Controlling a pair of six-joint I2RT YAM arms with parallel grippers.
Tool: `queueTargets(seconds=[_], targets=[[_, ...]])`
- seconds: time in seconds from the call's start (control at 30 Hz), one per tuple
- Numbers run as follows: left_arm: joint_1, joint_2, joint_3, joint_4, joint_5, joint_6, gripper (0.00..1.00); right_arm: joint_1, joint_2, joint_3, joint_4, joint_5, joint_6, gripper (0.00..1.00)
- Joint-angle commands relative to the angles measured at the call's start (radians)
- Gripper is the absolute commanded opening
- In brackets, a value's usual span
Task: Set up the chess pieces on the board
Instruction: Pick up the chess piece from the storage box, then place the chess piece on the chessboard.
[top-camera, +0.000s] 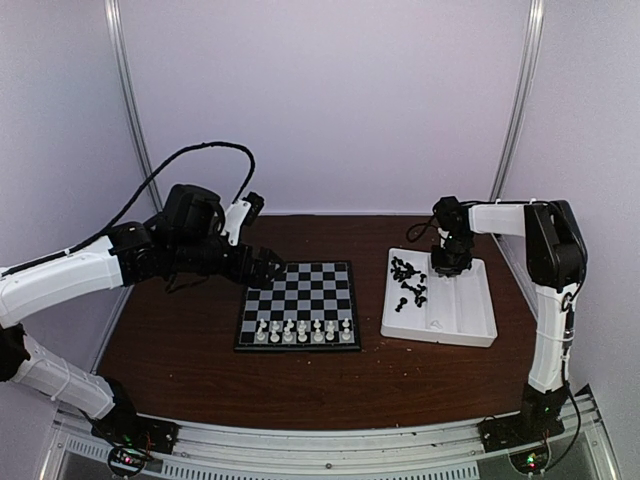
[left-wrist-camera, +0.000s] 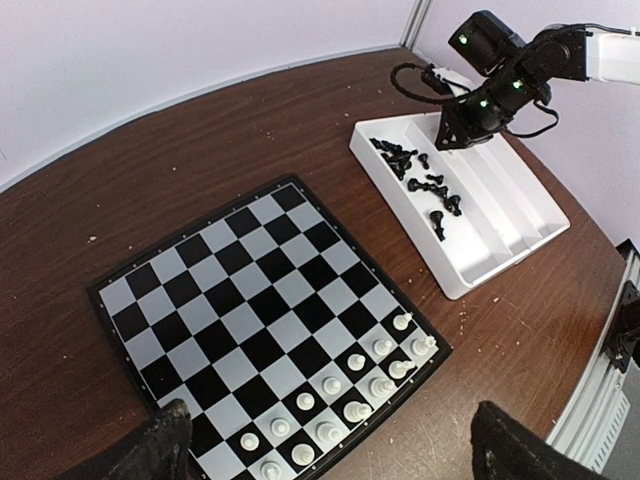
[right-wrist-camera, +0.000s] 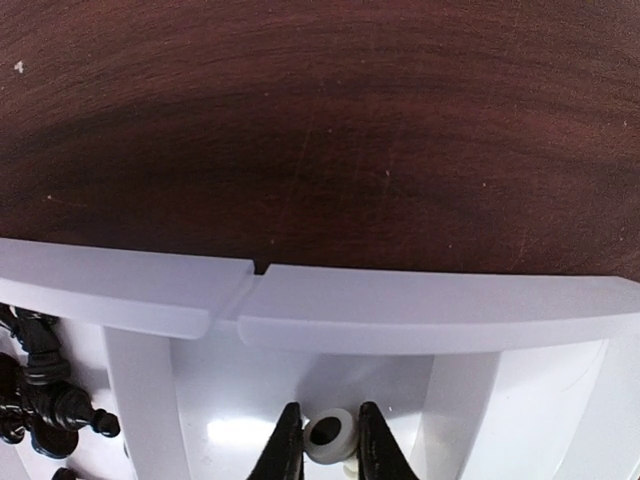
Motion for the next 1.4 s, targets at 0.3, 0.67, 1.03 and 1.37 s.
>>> queueTargets(seconds=[0.3,0.67,1.03,1.37], targets=[[0.005,-0.001,-0.008,0.059,0.015,0.019,0.98,-0.007,-0.124,-0.039,-0.019,-0.129,0.035,0.17],[-0.003,0.089,-0.015,0.19,0.083,0.013,0.97,-0.007,-0.33,-0.236,0.093,-0.361,0.129,0.17],[-0.105,0.364,0.05,0.57,0.057,0.04,0.93,0.019,-0.57,-0.489,0.318,-0.594,0.396,0.16],[-0.194,0.604,0.129,0.894,0.019,0.191,0.86,0.109,-0.727,-0.697,0.62,-0.66,0.696,0.16]])
